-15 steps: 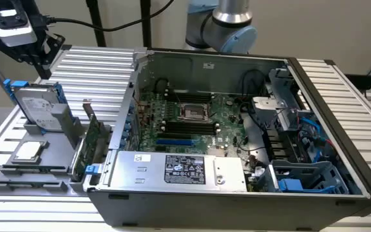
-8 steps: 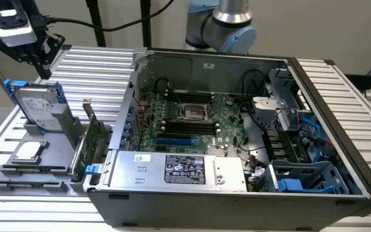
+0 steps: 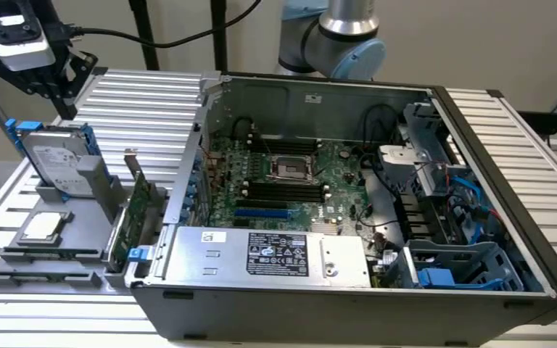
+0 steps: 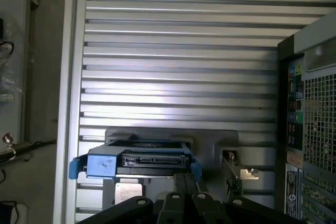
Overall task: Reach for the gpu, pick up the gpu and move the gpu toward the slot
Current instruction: 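Reach for the gpu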
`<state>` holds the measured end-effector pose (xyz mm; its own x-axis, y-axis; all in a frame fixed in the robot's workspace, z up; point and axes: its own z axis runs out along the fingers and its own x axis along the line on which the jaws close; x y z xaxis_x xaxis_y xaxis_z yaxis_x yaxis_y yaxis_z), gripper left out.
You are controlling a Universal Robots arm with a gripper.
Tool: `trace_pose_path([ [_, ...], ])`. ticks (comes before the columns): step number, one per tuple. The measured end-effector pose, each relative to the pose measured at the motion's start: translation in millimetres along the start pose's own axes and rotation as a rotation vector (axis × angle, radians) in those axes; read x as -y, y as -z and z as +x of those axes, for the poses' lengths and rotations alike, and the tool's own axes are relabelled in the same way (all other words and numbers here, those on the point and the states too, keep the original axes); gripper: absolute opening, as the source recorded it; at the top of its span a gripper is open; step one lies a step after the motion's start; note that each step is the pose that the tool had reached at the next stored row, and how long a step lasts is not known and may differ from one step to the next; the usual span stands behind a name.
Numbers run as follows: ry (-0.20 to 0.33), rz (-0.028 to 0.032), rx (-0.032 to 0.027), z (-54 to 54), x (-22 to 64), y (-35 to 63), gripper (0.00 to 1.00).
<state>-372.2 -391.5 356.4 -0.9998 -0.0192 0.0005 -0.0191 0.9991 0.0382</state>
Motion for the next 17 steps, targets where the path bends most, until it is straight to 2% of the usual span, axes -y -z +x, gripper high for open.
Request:
trace_pose_path([
  [17,0.0,0.0,-0.0013,-31.0,60.5,0.2,0.11],
])
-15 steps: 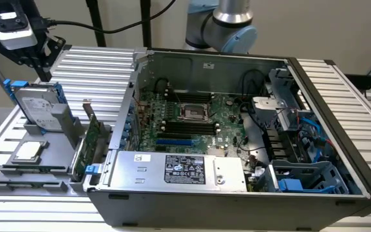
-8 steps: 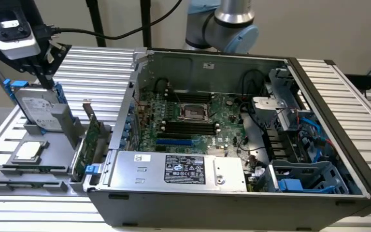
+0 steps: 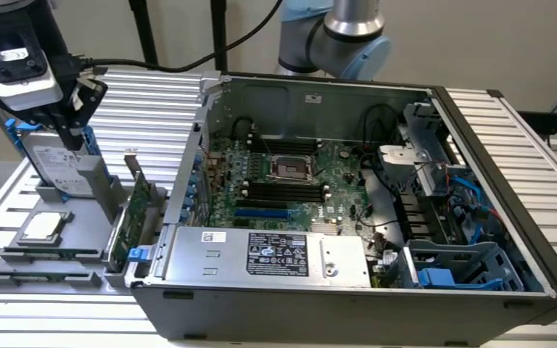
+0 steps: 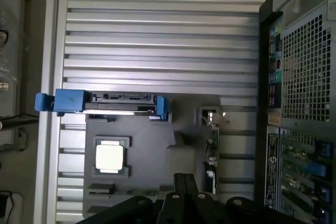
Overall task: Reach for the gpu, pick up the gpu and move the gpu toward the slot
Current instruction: 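Reach for the gpu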
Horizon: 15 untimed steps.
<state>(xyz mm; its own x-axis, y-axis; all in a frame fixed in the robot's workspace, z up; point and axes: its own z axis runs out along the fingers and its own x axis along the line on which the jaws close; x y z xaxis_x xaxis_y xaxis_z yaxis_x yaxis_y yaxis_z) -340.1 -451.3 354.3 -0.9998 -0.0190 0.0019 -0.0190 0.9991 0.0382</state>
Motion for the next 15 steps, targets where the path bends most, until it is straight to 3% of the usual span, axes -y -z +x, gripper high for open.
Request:
trace_pose_path([
  [5,0.0,0.0001,0.0004,-10.9,11.5,-4.8,0.11],
  [10,0.0,0.0007,0.0028,-26.9,17.3,-12.8,0.11],
  [15,0.0,0.0063,0.0039,-32.7,20.2,-19.7,0.11],
])
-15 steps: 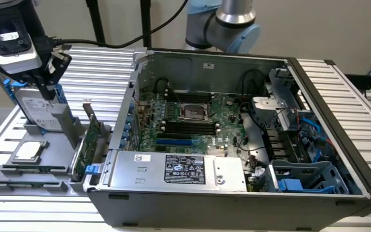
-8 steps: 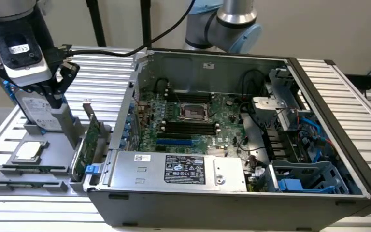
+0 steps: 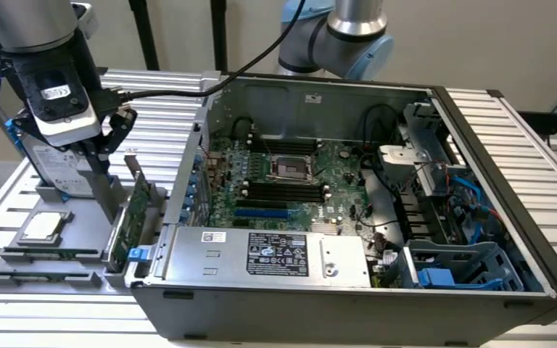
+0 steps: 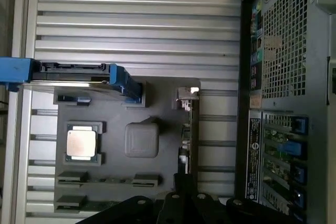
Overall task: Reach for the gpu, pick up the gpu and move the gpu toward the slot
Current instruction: 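Reach for the gpu, then pick up the gpu and move the gpu toward the slot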
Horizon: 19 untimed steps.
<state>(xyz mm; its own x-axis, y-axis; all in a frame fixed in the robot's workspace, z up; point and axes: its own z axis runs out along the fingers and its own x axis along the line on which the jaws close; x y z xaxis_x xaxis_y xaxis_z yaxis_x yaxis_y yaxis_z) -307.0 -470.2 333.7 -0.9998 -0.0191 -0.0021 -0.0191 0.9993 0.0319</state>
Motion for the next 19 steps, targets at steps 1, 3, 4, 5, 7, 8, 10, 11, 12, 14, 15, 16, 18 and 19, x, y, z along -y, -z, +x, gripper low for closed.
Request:
trace_pose_path([
  [1,0.0,0.0004,-0.0002,0.0,0.0,0.0,0.11],
  [3,0.0,0.0004,-0.0002,0.0,0.0,0.0,0.11],
  [4,0.0,0.0004,-0.0002,0.0,0.0,0.0,0.11],
  [5,0.0,0.0003,-0.0001,0.0,0.0,-0.1,0.11],
  [7,0.0,0.0003,-0.0001,0.0,0.0,-0.1,0.11],
  [8,0.0,0.0003,-0.0001,0.0,0.0,-0.1,0.11],
  [10,0.0,0.0003,-0.0001,0.0,0.0,-0.1,0.11],
  [11,0.0,0.0003,-0.0001,0.0,0.0,-0.1,0.11],
  [12,0.0,0.0003,-0.0001,0.0,0.0,-0.1,0.11],
  [14,0.0,0.0003,-0.0001,0.0,0.0,-0.1,0.11],
  [15,0.0,0.0003,-0.0001,0.0,0.0,-0.1,0.11],
  [16,0.0,0.0003,-0.0002,0.0,0.0,-0.1,0.12],
  [18,0.0,0.0003,-0.0001,0.0,0.0,-0.1,0.24],
  [19,0.0,0.0003,-0.0001,0.0,0.0,-0.1,0.3],
])
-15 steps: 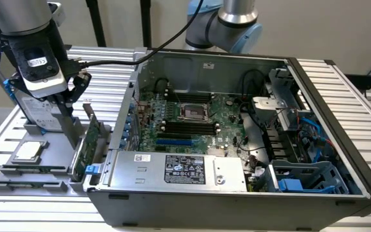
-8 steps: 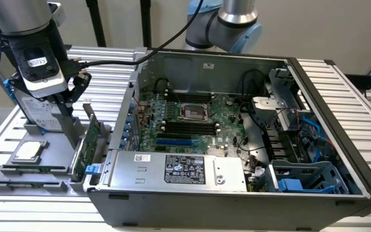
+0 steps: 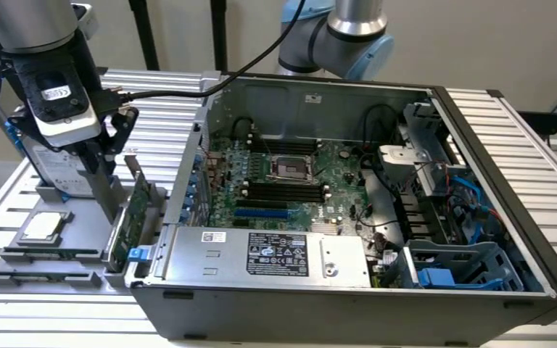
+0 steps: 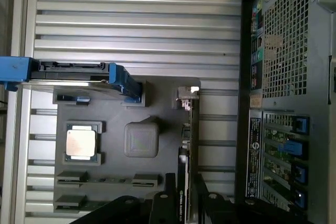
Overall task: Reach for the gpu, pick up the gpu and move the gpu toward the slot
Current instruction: 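Pick up the gpu and move the gpu toward the slot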
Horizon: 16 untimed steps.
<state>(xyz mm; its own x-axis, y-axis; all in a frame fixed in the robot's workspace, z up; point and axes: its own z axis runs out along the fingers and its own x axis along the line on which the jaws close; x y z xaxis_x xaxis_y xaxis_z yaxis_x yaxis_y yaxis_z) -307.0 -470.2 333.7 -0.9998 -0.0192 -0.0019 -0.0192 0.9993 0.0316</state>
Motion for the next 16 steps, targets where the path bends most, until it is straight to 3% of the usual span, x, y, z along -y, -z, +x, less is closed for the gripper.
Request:
trace_pose_path([
  [4,0.0,0.0002,0.0026,0.8,0.1,-4.0,0.36],
  [5,0.0,0.0005,0.0031,1.3,0.1,-5.6,0.42],
  [11,0.0,0.001,0.0034,2.8,2.1,-16.5,0.42],
  [16,0.0,0.0011,0.0054,3.0,9.6,-25.3,0.42],
])
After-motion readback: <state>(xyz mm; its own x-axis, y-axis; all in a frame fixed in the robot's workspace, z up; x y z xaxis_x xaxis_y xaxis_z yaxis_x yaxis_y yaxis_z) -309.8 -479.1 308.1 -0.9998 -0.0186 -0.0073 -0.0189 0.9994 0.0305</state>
